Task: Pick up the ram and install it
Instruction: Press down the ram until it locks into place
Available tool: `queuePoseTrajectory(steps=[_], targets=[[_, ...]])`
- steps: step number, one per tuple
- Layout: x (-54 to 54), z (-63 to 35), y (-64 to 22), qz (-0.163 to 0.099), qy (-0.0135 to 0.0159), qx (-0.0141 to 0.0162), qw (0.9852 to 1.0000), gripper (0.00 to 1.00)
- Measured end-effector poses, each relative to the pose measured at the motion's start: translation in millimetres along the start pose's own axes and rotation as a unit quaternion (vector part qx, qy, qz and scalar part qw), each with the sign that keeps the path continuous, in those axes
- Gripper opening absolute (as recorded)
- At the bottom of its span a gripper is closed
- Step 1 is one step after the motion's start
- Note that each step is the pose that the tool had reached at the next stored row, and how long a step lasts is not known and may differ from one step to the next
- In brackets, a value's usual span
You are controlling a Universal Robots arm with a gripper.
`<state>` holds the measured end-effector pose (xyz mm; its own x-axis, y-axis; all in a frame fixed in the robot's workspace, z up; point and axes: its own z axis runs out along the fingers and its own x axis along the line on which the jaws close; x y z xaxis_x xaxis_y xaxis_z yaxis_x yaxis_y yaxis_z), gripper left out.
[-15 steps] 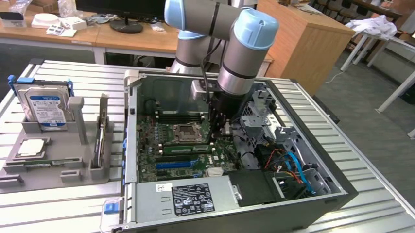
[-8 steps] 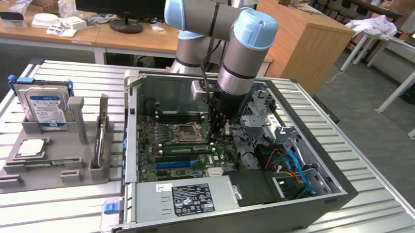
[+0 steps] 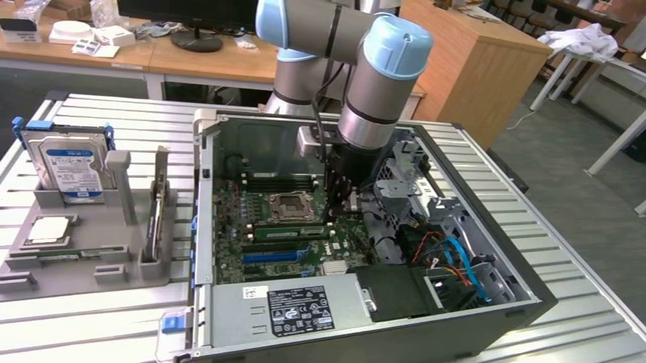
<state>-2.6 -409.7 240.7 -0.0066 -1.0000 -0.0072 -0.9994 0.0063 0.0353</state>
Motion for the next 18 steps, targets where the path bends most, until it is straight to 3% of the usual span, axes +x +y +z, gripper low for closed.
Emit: queuePoseTrajectory(steps=[18], targets=[[0.0,1.7,-1.5,0.0,0.0,0.0,1.0,0.11]])
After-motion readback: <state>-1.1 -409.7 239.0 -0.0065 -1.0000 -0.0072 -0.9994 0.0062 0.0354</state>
